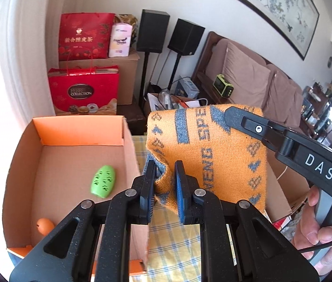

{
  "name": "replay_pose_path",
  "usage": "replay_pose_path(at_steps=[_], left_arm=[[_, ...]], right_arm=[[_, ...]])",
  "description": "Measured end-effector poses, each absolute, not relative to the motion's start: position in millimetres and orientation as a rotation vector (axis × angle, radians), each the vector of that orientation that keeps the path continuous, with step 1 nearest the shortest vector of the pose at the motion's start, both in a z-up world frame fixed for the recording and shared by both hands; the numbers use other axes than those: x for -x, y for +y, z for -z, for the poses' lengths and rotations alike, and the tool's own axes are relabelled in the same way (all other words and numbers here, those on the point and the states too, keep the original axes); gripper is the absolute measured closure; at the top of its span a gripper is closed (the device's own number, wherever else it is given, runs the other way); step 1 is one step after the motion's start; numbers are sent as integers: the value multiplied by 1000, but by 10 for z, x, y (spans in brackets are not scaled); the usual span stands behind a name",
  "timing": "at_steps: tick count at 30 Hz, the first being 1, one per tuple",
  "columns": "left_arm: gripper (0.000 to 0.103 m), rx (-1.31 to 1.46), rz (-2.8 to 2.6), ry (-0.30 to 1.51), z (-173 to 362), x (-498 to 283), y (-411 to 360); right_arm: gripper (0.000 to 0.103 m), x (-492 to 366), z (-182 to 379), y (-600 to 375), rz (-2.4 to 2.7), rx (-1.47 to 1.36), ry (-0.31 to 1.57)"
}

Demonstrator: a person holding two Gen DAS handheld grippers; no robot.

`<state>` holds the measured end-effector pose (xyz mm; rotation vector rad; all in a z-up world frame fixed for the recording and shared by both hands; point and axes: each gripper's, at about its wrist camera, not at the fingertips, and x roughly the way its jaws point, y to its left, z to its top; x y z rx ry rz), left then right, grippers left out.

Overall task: Organize objects
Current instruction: 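Lift the towel with both tools and carry it into the cardboard box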

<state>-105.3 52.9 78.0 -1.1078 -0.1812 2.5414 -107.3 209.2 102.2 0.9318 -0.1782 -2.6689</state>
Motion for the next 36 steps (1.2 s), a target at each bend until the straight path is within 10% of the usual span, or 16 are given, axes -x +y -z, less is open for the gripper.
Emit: replay_pose_path(at_steps=[36], left_arm=[[89, 1328, -2777, -275, -162, 1599, -1213]], right_arm=[[90, 2034, -197, 171, 2349, -1064, -88]])
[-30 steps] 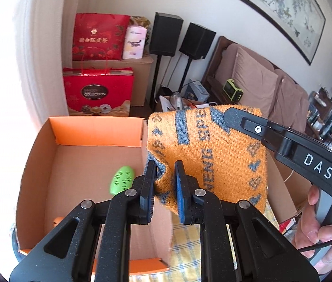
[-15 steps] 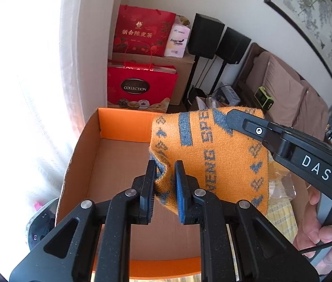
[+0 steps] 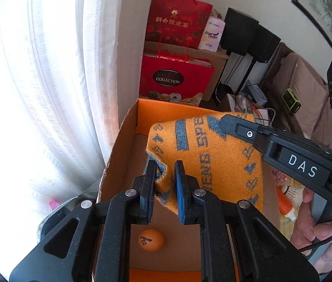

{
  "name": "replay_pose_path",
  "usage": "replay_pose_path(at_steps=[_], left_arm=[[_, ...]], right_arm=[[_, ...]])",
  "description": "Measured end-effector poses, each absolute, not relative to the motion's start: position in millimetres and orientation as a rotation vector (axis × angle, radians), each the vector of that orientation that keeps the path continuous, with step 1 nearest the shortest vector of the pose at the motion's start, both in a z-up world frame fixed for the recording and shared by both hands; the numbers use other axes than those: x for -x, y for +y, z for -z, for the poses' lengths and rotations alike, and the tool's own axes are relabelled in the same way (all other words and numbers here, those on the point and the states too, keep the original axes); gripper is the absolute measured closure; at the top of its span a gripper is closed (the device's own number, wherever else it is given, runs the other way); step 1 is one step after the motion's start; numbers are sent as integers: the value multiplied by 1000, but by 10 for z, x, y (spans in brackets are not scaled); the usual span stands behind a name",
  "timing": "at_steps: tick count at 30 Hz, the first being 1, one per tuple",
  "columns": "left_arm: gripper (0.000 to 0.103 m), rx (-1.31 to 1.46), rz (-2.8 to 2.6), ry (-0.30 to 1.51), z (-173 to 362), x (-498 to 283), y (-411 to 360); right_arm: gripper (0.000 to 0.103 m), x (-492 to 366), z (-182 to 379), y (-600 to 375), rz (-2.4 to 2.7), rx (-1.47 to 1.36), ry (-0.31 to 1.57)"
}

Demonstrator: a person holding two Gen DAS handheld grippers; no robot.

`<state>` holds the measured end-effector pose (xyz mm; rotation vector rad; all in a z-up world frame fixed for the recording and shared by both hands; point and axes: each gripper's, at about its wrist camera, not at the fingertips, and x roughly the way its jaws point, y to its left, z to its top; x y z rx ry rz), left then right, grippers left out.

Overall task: Organize objects
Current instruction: 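Lift the towel with both tools and carry it into the cardboard box, then lower the towel onto the box floor and open both tools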

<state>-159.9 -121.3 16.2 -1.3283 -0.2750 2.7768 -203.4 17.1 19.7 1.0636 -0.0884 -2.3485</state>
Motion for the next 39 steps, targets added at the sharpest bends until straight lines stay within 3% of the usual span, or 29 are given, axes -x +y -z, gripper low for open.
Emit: replay_pose_path(at_steps=[11, 17, 21, 28, 29, 31, 33, 36, 39], left_arm=[[89, 1460, -2747, -231, 210, 1829, -1223], [89, 1480, -2693, -179, 135, 1586, -1272], [89, 1481, -2712, -152, 58, 1447, -1348], [88, 1472, -2717, -188, 62, 1410, -1324], [87, 1459, -2715, -205, 54, 1394, -1306], [65, 1447, -2719, -236, 41, 1369, -1273], [55, 1427, -2725, -255, 24, 1363, -1264], [54, 1415, -2731, -255, -5, 1357, -1204], [45, 1394, -2740, -249, -41, 1338, -1140]], right_arm=[[89, 2391, 143, 111, 2298, -1163, -114], [76, 2359, 295, 114, 2236, -1296, -23], [58, 2251, 272, 181, 2232, -1319, 19], [57, 2091, 84, 311, 2296, -1268, 40], [57, 2057, 61, 324, 2306, -1261, 47], [57, 1985, 13, 356, 2330, -1243, 72], [53, 1909, -29, 399, 2363, -1221, 106], [47, 1836, -64, 474, 2387, -1203, 120], [40, 1765, -82, 532, 2400, -1193, 132]])
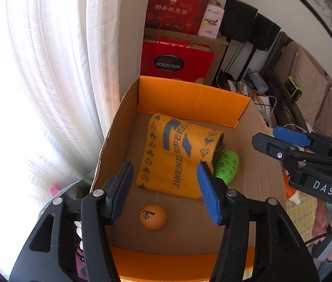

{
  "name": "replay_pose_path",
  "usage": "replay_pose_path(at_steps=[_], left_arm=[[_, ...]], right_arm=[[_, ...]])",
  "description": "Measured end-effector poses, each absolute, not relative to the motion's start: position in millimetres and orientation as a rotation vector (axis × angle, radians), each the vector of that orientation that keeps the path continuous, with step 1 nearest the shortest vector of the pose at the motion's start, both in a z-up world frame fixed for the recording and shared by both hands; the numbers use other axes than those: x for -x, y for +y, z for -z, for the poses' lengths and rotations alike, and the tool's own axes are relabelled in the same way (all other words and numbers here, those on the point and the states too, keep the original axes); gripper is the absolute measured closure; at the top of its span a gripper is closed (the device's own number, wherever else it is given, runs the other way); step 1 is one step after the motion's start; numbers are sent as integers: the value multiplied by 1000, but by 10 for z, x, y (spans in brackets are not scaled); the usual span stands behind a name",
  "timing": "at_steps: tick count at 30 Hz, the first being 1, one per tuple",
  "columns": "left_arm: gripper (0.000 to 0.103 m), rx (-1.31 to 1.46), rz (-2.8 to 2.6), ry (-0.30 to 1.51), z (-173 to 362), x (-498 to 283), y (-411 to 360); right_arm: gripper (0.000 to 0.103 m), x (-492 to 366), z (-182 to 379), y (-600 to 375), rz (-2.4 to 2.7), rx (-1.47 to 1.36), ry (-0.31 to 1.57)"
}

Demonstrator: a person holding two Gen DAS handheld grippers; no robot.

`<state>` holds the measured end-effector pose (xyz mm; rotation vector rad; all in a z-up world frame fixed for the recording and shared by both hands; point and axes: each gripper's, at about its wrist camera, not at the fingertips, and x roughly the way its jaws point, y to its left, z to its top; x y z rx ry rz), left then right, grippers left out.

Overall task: Organize objects
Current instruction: 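Lower the towel onto the box floor and open both tools, then withdraw both tools from the box back over the table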

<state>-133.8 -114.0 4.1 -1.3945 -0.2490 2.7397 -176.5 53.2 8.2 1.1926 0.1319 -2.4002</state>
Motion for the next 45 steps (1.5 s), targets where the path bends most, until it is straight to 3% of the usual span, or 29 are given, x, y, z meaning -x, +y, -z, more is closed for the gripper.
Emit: replay_pose_path(at_steps=[6, 10, 17, 19, 45], left_arm=[[36, 1372, -2747, -200, -91, 1270, -995], [15, 1347, -2734, -225, -145, 1201, -955], [8, 1323, -2746, -206, -202, 1121, -854], [0, 1310, -2746, -199, -209, 1091, -819], [0, 1208, -2716, -119, -195, 694, -187]], right_arm=[[23, 1664, -125, 657, 2444, -1169, 138], [20, 1564, -165, 760, 2479, -1151, 144], [10, 1369, -197, 936, 2531, -1128, 133], [2, 1329, -188, 990, 2552, -1134, 137], [0, 766, -200, 1806, 2725, -1129, 93]])
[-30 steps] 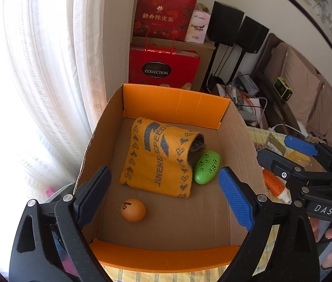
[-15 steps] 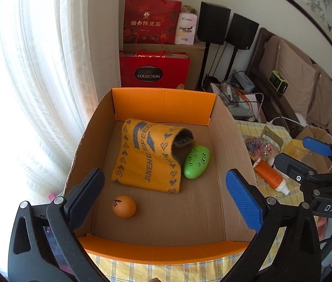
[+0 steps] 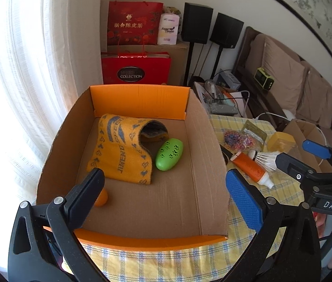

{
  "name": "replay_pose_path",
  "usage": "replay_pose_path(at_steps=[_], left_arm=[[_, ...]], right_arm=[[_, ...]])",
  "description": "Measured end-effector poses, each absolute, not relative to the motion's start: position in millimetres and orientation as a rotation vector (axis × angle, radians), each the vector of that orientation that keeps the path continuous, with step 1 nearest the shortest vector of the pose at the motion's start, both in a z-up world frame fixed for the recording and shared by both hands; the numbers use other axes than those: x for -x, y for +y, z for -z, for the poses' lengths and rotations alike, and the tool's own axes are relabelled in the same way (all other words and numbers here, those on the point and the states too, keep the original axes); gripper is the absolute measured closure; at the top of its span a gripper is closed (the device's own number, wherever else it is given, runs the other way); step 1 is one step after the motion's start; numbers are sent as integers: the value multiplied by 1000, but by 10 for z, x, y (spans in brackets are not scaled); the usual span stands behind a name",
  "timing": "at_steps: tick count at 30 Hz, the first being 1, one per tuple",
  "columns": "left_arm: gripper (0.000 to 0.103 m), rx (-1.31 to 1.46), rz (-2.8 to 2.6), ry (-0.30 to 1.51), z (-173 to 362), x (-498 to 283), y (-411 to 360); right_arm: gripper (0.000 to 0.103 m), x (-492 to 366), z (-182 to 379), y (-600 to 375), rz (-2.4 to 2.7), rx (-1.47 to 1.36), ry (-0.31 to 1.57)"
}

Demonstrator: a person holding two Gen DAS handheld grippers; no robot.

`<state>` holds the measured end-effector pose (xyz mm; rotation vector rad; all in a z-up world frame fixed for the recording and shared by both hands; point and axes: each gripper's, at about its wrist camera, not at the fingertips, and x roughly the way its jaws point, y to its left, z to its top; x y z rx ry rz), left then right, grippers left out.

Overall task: Organize objects
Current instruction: 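Withdraw both tools from the box back over the table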

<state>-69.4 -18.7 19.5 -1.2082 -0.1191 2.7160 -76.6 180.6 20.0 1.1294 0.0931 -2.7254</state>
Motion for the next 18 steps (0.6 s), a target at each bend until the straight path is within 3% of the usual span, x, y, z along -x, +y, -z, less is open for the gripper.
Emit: replay_pose_path(at_steps=[11, 18], left_arm=[[0, 1190, -2586, -33, -145, 715, 435], [0, 1200, -2492, -79, -100, 841, 798]], right_arm=[[0, 706, -158, 2405, 2780, -1186, 14], [0, 724, -164, 2941, 2858, -1224, -66]])
